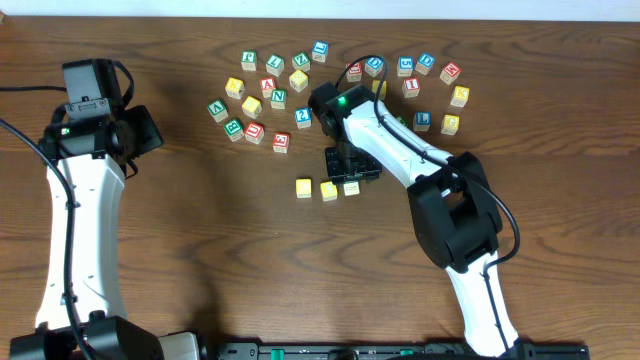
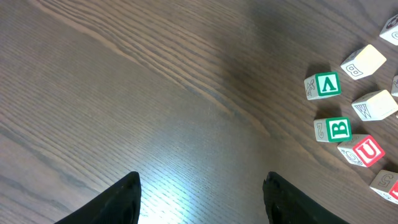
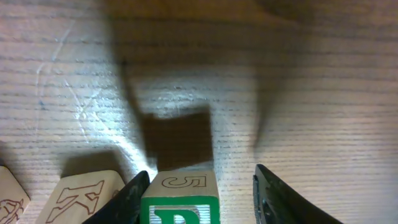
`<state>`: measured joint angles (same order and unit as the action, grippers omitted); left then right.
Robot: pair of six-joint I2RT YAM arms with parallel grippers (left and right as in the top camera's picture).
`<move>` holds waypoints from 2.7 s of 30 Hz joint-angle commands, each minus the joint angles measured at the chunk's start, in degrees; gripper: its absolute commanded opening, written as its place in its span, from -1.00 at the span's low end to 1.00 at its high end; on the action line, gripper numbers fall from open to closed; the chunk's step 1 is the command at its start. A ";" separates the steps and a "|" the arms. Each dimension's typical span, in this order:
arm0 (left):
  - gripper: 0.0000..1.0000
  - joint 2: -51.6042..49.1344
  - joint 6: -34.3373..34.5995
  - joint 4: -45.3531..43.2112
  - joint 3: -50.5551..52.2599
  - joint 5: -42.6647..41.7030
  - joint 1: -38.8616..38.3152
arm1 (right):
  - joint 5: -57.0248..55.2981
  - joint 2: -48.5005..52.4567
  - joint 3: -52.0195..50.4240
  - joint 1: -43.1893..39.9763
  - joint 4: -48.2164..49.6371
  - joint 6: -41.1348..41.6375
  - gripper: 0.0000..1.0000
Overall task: Spell out CORL
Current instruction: 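Carry the R block right of the O block and release, then raise the right arm and move it over the back right blocks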
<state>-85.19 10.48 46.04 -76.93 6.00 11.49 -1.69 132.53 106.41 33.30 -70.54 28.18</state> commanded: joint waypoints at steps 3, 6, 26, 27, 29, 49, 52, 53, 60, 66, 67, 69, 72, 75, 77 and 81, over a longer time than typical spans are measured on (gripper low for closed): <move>0.24 -0.55 0.31 -0.04 -0.92 0.68 0.07 | 0.31 0.24 -0.24 0.48 -0.68 -0.74 -0.07; 0.24 -0.55 0.31 -0.04 -0.92 0.68 0.07 | 0.33 0.24 -0.24 0.48 0.87 -2.58 -0.20; 0.24 -0.55 0.31 -0.04 -0.92 0.68 0.07 | 0.37 0.22 3.74 -1.49 -0.13 -7.13 -0.40; 0.24 -0.55 0.31 -0.04 -0.92 0.68 0.07 | 0.37 0.22 3.74 -1.49 -0.31 -7.13 -0.56; 0.24 -0.55 0.31 -0.04 -0.92 0.68 0.07 | 0.39 0.22 3.74 -1.49 -0.61 -7.28 -0.66; 0.24 -0.55 0.31 -0.04 -0.92 0.68 0.07 | 0.35 0.22 3.74 -1.51 -1.97 -7.72 -0.63; 0.24 -0.55 0.31 -0.04 -0.92 0.68 0.09 | 0.33 0.22 3.74 -1.51 -1.95 -7.72 -0.28; 0.24 -0.55 0.31 -0.04 -0.92 0.68 0.09 | 0.31 0.22 3.74 -1.51 -1.90 -7.72 -0.30; 0.24 -0.55 0.31 -0.04 -0.92 0.68 0.09 | 0.35 0.22 3.74 -1.84 -1.68 -7.72 -0.20; 0.24 -0.55 0.31 -0.04 -0.92 0.68 0.09 | 0.35 0.22 5.01 -3.10 -1.22 -9.49 -0.22; 0.24 -0.55 0.31 -0.04 -0.94 0.68 0.09 | 0.35 0.22 6.03 -3.58 -1.27 -10.43 -0.21; 0.24 -0.55 0.31 -0.04 -0.92 0.68 0.07 | 0.39 0.22 9.46 -4.61 -1.70 -11.89 -0.21; 0.24 -0.55 0.31 -0.04 -0.92 0.68 0.07 | 0.33 0.22 19.19 -6.40 -3.26 -14.84 -0.12; 0.24 -0.55 0.31 -0.04 -0.92 0.68 0.07 | 0.11 0.22 28.79 -8.57 -3.67 -15.21 0.04; 0.24 -0.55 0.31 -0.04 -0.92 0.68 0.09 | 0.11 0.22 33.44 -10.23 -2.89 -15.21 0.08; 0.24 -0.55 0.31 -0.04 -0.92 0.68 0.07 | 0.15 0.22 36.44 -13.55 -1.25 -15.19 0.17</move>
<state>-85.19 10.48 46.04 -76.93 6.00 11.49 -1.10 132.70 141.60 21.85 -71.90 13.82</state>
